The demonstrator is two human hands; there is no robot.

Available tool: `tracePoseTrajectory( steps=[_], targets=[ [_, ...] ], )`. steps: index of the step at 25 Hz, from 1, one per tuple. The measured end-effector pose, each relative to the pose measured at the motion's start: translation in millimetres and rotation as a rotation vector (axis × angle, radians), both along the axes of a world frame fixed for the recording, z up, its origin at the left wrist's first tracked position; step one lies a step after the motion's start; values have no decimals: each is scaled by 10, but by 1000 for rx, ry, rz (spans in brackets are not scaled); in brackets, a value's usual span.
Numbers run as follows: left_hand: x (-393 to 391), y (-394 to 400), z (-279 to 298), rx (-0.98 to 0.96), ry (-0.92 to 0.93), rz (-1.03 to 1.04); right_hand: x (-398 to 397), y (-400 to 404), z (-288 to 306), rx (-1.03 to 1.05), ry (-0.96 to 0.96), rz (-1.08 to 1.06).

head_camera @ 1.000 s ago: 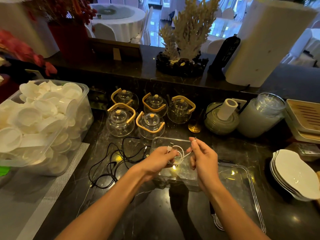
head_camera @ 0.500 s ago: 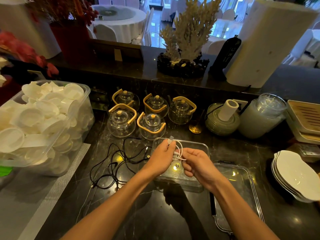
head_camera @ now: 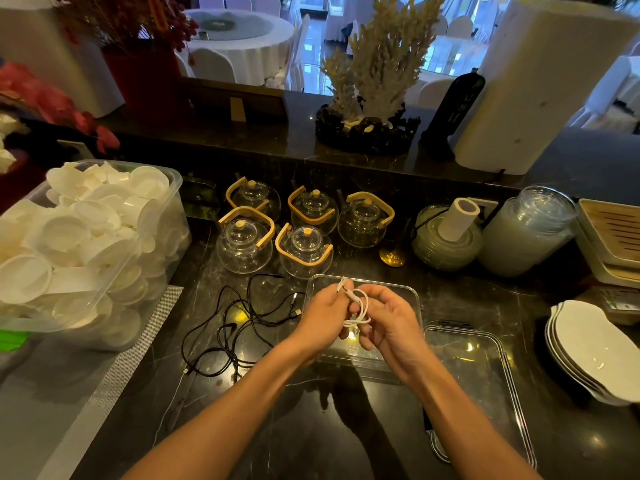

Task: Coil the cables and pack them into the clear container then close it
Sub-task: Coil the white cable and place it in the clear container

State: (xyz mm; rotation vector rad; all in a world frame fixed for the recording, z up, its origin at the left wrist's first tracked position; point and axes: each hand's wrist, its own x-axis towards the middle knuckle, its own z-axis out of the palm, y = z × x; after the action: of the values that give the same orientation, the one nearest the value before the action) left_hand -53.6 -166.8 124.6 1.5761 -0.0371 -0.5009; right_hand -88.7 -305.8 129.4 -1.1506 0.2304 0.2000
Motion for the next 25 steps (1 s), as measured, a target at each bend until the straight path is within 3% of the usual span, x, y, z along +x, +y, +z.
tracePoseTrajectory(
  steps=[3, 5, 8, 10, 11, 14, 16, 21, 25],
  targets=[
    [12, 4, 10, 170, -113, 40, -7, 14, 35, -241, -42, 12],
    [43, 14, 0, 293, -225, 19, -29, -3, 29, -530, -119, 46],
    [37, 1, 0, 357, -286, -16, -55, -15, -46, -967, -319, -13],
    [32, 7, -24, 358, -266, -45, -54, 7, -89, -1089, -415, -58],
    [27, 13, -39, 349, -245, -61, -48, 25, -109, -1057, -389, -94],
    [-30, 37, -69, 317, -186, -143, 13, 68, -98, -610, -108, -249],
    [-45, 56, -95, 319, -219, -169, 39, 30, -90, -437, 14, -265],
    [133, 106, -268, 337, -274, -181, 95, -157, -163, -308, 149, 56],
    [448, 82, -457, 479, -197, -232, 290, -211, -344, -369, 187, 116]
  ],
)
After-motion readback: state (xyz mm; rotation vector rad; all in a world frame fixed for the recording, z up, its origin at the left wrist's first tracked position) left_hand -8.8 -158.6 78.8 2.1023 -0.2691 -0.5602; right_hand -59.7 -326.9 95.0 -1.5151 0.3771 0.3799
